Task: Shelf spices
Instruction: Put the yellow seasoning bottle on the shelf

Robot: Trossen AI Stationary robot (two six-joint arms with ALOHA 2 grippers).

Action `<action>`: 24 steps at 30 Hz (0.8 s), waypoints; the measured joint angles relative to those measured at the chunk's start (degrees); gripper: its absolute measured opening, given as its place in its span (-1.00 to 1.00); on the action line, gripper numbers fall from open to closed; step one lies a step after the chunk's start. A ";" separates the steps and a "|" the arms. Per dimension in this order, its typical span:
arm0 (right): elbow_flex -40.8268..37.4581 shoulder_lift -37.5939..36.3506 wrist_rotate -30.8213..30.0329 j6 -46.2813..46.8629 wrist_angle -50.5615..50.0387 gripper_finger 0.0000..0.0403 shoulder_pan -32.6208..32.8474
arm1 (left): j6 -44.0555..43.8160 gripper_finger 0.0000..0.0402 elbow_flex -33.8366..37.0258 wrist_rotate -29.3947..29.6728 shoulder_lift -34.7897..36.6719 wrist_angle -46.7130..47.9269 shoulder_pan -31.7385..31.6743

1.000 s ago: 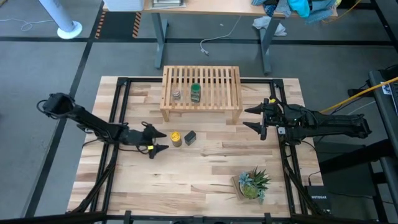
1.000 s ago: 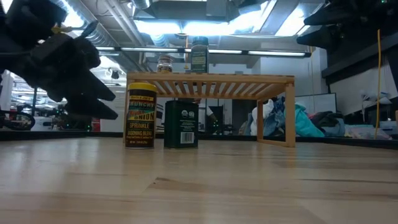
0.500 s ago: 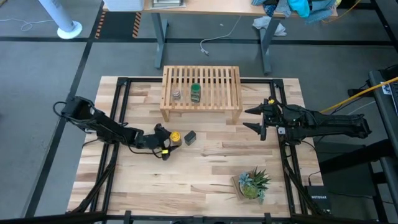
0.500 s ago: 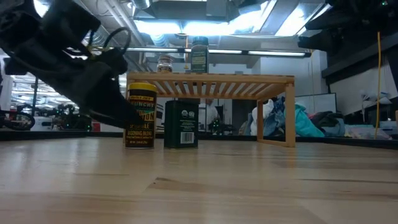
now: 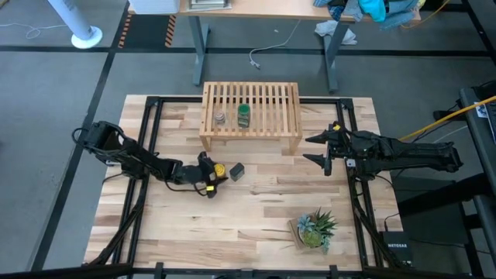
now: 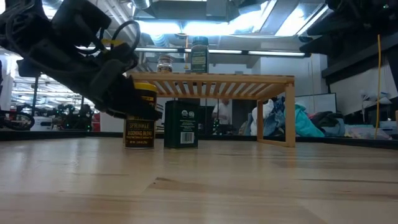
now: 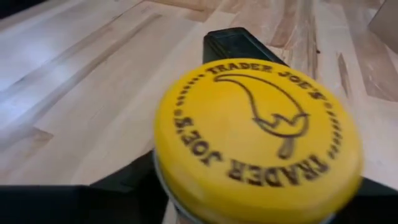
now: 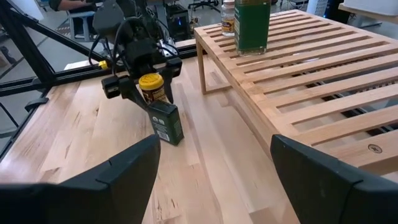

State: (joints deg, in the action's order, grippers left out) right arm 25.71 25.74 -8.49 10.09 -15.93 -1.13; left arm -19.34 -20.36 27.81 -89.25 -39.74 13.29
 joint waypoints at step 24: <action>0.00 -0.01 0.07 -0.02 -2.69 0.55 0.00 | 11.23 -0.21 -15.94 -1.73 4.93 13.23 3.69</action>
State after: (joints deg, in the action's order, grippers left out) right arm 25.71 25.74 -8.43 10.07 -18.62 -1.13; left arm -8.11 -36.30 26.09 -84.32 -26.52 16.97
